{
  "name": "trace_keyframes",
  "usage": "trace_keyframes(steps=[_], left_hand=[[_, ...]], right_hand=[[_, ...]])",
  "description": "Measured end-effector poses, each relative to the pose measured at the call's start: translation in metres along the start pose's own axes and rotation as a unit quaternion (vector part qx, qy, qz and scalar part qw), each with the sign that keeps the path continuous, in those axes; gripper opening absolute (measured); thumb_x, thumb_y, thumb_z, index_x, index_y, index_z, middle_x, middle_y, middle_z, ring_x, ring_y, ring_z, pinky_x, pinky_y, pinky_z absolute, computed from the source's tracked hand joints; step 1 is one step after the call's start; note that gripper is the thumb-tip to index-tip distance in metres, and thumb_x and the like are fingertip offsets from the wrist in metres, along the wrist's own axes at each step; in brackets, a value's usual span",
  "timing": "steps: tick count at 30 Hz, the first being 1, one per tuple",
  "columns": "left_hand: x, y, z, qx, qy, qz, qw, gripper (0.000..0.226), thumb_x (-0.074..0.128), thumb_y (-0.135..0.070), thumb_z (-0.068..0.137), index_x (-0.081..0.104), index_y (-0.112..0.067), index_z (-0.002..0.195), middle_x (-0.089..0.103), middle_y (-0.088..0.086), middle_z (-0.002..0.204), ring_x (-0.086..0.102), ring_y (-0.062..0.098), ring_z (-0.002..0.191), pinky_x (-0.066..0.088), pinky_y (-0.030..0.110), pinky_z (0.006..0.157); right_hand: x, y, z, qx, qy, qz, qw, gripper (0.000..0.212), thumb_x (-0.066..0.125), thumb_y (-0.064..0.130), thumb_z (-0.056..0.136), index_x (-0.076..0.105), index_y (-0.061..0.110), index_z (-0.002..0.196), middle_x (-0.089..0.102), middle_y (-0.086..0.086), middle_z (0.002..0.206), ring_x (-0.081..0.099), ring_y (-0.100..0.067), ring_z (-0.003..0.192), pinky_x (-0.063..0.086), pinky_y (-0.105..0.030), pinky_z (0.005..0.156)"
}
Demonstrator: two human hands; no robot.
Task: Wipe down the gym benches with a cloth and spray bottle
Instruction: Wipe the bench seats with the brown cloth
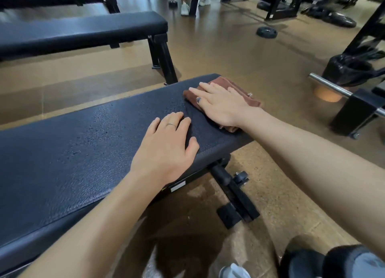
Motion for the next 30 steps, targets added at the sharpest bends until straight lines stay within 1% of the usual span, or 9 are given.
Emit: trace_keyframes(steps=[3,5,7,9,12,15,18,23,30], left_hand=[[0.0,-0.002,0.001,0.0,-0.012,0.001,1.0,0.061,0.028,-0.045,0.098,0.05,-0.016,0.147,0.046,0.005,0.154,0.038,0.022,0.145,0.024,0.045,0.125],[0.0,-0.001,0.001,-0.022,-0.022,-0.006,0.999,0.05,0.032,-0.042,0.096,0.058,-0.013,0.128,0.059,0.009,0.132,0.052,0.027,0.127,0.037,0.043,0.113],[-0.002,0.001,0.001,-0.054,-0.024,-0.012,0.998,0.045,0.033,-0.041,0.094,0.058,-0.012,0.118,0.062,0.01,0.118,0.055,0.028,0.113,0.044,0.042,0.101],[-0.003,0.001,0.001,-0.06,-0.029,-0.004,0.998,0.046,0.033,-0.043,0.095,0.058,-0.012,0.119,0.062,0.009,0.119,0.055,0.027,0.113,0.045,0.041,0.099],[-0.005,-0.001,0.0,-0.051,-0.041,-0.004,0.998,0.052,0.034,-0.042,0.095,0.06,-0.008,0.126,0.061,0.012,0.133,0.053,0.028,0.124,0.038,0.038,0.106],[-0.006,0.0,-0.003,-0.057,-0.047,-0.007,0.997,0.052,0.037,-0.04,0.095,0.061,-0.008,0.128,0.058,0.01,0.142,0.051,0.027,0.131,0.036,0.036,0.109],[-0.008,-0.001,-0.002,-0.067,-0.051,-0.008,0.996,0.046,0.038,-0.039,0.094,0.062,-0.011,0.123,0.06,0.005,0.136,0.054,0.025,0.125,0.041,0.037,0.103],[-0.01,-0.003,-0.003,-0.069,-0.042,-0.014,0.997,0.046,0.037,-0.039,0.094,0.06,-0.013,0.123,0.06,0.003,0.135,0.054,0.025,0.124,0.043,0.038,0.102],[-0.006,-0.003,-0.004,-0.046,-0.016,-0.008,0.999,0.054,0.036,-0.041,0.097,0.057,-0.007,0.133,0.053,0.01,0.147,0.046,0.026,0.137,0.035,0.039,0.117]], right_hand=[[0.002,0.034,0.026,-0.045,0.007,-0.013,0.999,0.052,0.015,0.039,0.109,0.017,0.042,0.161,0.009,0.009,0.172,0.006,-0.02,0.158,0.007,-0.06,0.123],[0.007,0.07,0.034,-0.113,0.025,-0.021,0.993,0.051,0.017,0.037,0.109,0.018,0.041,0.16,0.01,0.011,0.171,0.007,-0.018,0.158,0.006,-0.059,0.123],[0.008,0.09,0.04,-0.15,0.045,-0.014,0.988,0.05,0.018,0.037,0.11,0.019,0.044,0.16,0.01,0.012,0.171,0.006,-0.018,0.158,0.005,-0.056,0.124],[0.006,0.088,0.046,-0.154,0.042,-0.004,0.987,0.049,0.019,0.039,0.11,0.022,0.046,0.159,0.013,0.012,0.17,0.008,-0.016,0.157,0.006,-0.054,0.124],[0.003,0.07,0.052,-0.14,0.01,0.01,0.99,0.048,0.022,0.045,0.109,0.029,0.047,0.156,0.021,0.012,0.169,0.014,-0.014,0.156,0.011,-0.055,0.122],[-0.005,0.037,0.065,-0.076,-0.011,0.021,0.997,0.049,0.02,0.049,0.107,0.033,0.049,0.154,0.027,0.012,0.166,0.023,-0.014,0.153,0.014,-0.058,0.121],[-0.017,-0.015,0.077,0.001,-0.011,0.033,0.999,0.052,0.017,0.053,0.103,0.033,0.05,0.153,0.032,0.013,0.163,0.029,-0.02,0.15,0.02,-0.062,0.118],[-0.013,-0.038,0.063,0.037,0.007,0.058,0.998,0.054,0.018,0.05,0.103,0.026,0.048,0.157,0.02,0.007,0.168,0.019,-0.026,0.154,0.025,-0.061,0.118],[0.008,-0.045,-0.066,0.066,-0.053,0.021,0.996,0.051,0.016,0.052,0.107,0.019,0.05,0.158,0.012,0.012,0.17,0.009,-0.016,0.157,0.015,-0.061,0.123]])
Point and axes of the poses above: each hand's wrist, its own z-axis towards the middle knuckle, its own x-axis out of the palm, y = z × x, the point moved 4 cm from there along z, towards the middle knuckle
